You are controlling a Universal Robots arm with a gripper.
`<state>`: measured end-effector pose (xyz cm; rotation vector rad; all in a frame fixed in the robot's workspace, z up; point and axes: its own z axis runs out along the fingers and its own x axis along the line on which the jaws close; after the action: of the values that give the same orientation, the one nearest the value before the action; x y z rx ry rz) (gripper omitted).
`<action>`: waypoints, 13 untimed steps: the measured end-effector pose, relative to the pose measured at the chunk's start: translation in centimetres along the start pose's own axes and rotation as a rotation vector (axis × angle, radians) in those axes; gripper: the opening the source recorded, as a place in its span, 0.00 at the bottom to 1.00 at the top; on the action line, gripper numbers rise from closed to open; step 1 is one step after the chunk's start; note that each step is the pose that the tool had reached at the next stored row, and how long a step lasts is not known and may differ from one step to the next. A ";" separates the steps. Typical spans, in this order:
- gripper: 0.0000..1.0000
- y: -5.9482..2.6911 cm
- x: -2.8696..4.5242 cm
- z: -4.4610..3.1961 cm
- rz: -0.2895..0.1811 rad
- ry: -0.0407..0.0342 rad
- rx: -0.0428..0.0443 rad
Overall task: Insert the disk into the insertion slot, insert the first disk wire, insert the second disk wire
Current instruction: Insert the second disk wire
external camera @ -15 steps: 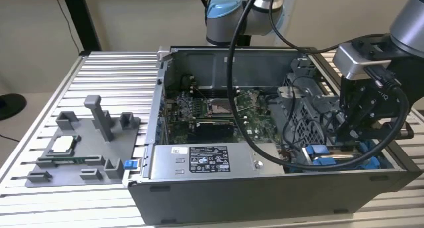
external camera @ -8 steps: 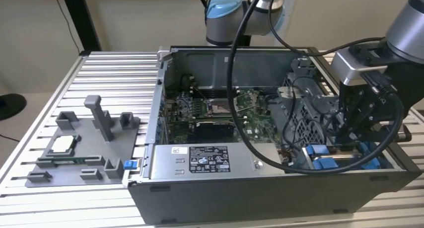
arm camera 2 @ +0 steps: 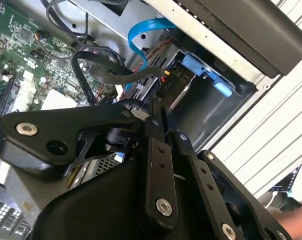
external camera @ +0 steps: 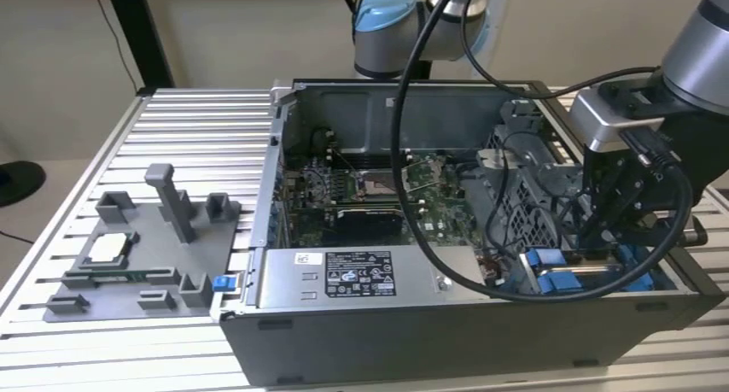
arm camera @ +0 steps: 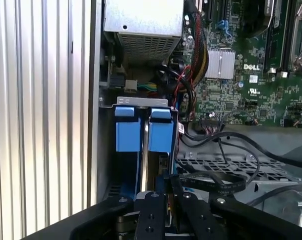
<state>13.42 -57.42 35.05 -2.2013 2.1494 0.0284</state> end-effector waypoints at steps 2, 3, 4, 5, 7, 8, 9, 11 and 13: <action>0.00 -0.07 0.01 0.07 0.000 0.0002 0.0026; 0.00 -0.08 0.01 0.09 0.000 0.0003 0.0038; 0.00 -0.09 0.01 0.11 0.000 0.0003 0.0043; 0.00 -0.09 0.01 0.13 0.000 0.0002 0.0045; 0.00 -0.09 0.01 0.18 -0.001 0.0001 0.0047; 0.00 -0.09 0.01 0.22 -0.001 0.0000 0.0048; 0.00 -0.09 0.02 0.25 -0.001 0.0000 0.0050; 0.00 -0.10 0.02 0.30 -0.001 0.0002 0.0055; 0.00 -0.12 0.03 0.34 -0.001 0.0002 0.0065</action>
<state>13.55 -57.42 34.71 -2.1987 2.1458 0.0211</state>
